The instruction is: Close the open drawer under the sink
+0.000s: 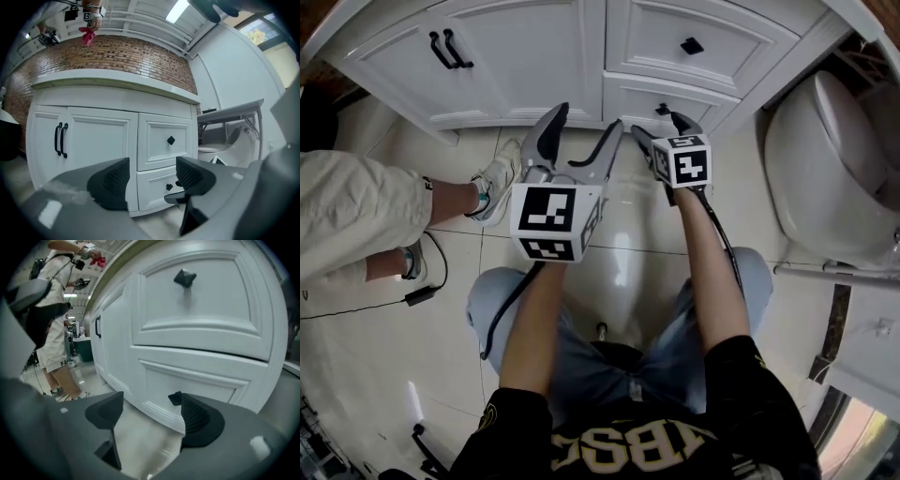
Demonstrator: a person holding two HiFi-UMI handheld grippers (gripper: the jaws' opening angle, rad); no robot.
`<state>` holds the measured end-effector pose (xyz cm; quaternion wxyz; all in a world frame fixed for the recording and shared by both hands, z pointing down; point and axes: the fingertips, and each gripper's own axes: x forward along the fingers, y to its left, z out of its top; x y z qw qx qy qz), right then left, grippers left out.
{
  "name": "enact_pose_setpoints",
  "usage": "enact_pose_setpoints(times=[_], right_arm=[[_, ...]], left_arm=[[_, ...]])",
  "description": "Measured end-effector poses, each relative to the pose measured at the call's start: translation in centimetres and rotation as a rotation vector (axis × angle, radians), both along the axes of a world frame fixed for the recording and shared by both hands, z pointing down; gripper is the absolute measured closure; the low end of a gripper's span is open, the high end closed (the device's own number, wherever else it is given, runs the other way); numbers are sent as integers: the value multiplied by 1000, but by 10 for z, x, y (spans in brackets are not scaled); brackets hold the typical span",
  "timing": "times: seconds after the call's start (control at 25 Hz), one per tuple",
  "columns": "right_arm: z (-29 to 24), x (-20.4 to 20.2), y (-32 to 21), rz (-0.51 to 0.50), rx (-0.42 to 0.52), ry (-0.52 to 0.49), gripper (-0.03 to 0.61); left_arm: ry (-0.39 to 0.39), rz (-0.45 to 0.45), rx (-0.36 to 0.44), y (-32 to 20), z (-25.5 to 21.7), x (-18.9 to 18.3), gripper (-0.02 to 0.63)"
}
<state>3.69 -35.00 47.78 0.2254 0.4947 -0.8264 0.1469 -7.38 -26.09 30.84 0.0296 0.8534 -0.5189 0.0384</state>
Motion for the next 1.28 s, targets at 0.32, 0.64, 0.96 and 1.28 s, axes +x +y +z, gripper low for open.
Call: enact_pose_setpoints(times=[0.32, 0.64, 0.96, 1.28], right_arm=[[-94, 22, 79, 43, 249, -81, 198], [-196, 70, 172, 119, 487, -141, 198], [-210, 69, 230, 146, 561, -154, 195], [-213, 90, 210, 249, 616, -92, 195]], left_arm=[[-2, 27, 68, 41, -30, 8, 303], [-12, -17, 113, 89, -42, 1, 304], [-25, -25, 137, 127, -37, 5, 304], [-18, -36, 143, 113, -34, 7, 304]])
